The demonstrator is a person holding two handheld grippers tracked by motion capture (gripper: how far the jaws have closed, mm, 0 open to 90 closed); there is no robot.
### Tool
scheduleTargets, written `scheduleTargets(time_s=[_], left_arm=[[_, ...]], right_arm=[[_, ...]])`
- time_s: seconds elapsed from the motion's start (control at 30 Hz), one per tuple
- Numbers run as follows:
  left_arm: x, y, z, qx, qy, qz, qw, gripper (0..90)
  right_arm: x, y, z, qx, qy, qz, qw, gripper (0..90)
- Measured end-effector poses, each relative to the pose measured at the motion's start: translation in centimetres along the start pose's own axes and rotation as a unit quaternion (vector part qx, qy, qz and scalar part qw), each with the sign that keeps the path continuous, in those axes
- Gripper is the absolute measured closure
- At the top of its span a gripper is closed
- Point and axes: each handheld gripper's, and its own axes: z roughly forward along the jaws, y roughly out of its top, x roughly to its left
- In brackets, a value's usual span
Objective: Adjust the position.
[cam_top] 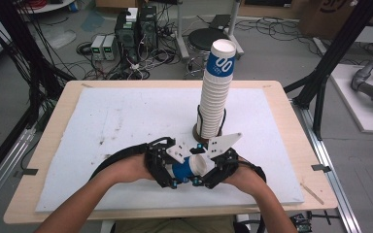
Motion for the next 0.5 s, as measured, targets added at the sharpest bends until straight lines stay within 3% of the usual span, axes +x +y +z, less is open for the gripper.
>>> scheduleTargets(time_s=[0.1, 0.33, 0.4, 0.5], left_arm=[[-0.07, 0.06, 0.22, 0.005, -0.004, 0.005, 1.0000, 29.4], [-0.22, 0.04, 0.48, 0.007, -0.005, 0.010, 0.9999, 29.3], [-0.17, -0.13, 0.42, -0.010, 0.000, 0.005, 0.9999, 27.4], [0.03, -0.75, 0.15, -0.063, 0.008, -0.006, 0.9979, 23.4]], right_arm=[[-0.05, -0.12, 0.04, 0.010, 0.013, -0.010, 0.9998, 28.5], [-0.10, -0.27, 0.05, 0.021, 0.026, -0.007, 0.9994, 31.0], [-0.11, -0.26, -0.14, 0.023, 0.026, 0.000, 0.9994, 31.6], [-0.34, -0.38, -0.56, 0.013, 0.022, 0.003, 0.9997, 31.5]])
